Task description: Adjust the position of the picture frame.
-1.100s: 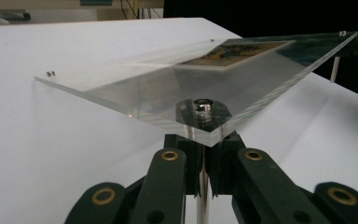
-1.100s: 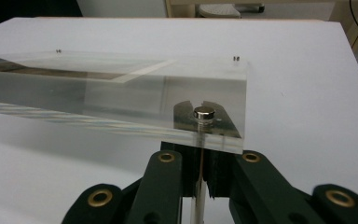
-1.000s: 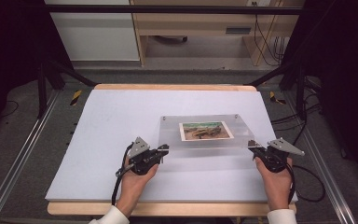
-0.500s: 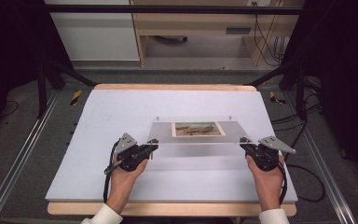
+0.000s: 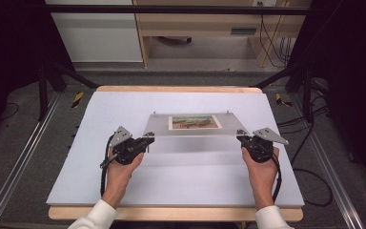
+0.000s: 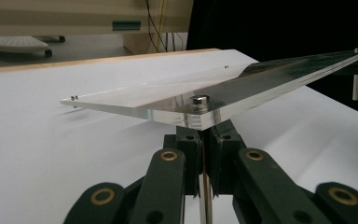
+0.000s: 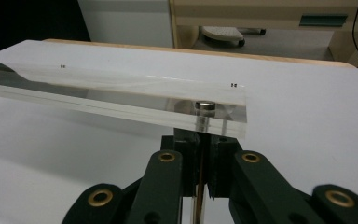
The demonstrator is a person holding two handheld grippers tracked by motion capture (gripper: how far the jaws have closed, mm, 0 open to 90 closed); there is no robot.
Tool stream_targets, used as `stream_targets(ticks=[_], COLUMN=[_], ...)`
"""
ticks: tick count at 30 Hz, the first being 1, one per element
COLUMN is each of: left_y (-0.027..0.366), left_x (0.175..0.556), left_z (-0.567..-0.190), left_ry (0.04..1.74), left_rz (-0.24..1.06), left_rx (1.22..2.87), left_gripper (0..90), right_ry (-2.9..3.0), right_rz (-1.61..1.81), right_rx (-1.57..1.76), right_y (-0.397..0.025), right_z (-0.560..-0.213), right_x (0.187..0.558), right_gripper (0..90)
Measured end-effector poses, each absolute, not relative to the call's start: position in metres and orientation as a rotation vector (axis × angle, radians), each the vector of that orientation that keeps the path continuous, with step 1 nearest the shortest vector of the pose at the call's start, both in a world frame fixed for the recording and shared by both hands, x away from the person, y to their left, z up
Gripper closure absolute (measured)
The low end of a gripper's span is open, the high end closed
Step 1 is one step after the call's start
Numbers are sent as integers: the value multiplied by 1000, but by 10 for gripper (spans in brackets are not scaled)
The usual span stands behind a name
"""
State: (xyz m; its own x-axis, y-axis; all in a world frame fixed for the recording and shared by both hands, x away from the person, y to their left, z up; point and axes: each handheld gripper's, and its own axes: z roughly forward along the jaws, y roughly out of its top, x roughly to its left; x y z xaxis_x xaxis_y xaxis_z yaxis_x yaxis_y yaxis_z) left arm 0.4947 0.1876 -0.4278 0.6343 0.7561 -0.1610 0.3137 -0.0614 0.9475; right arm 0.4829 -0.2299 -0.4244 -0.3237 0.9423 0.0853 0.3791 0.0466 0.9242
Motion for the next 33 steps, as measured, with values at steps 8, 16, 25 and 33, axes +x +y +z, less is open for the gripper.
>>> stream_targets(ticks=[8,16,25,33], left_y=[198,205,206,205], left_x=[519,524,521,516], left_z=[-426,-437,-444,-449], left_ry=[853,880,900,940], left_rz=[469,453,458,458], left_rx=[1666,1662,1688,1711], left_gripper=[832,833,836,841], right_ry=[1735,1761,1763,1787], right_rz=[1284,1249,1247,1233], right_rx=[1360,1357,1364,1383], right_y=[-221,-211,-208,-207], right_z=[-426,-432,-437,-443], right_x=[504,506,503,500], right_gripper=[849,845,848,848])
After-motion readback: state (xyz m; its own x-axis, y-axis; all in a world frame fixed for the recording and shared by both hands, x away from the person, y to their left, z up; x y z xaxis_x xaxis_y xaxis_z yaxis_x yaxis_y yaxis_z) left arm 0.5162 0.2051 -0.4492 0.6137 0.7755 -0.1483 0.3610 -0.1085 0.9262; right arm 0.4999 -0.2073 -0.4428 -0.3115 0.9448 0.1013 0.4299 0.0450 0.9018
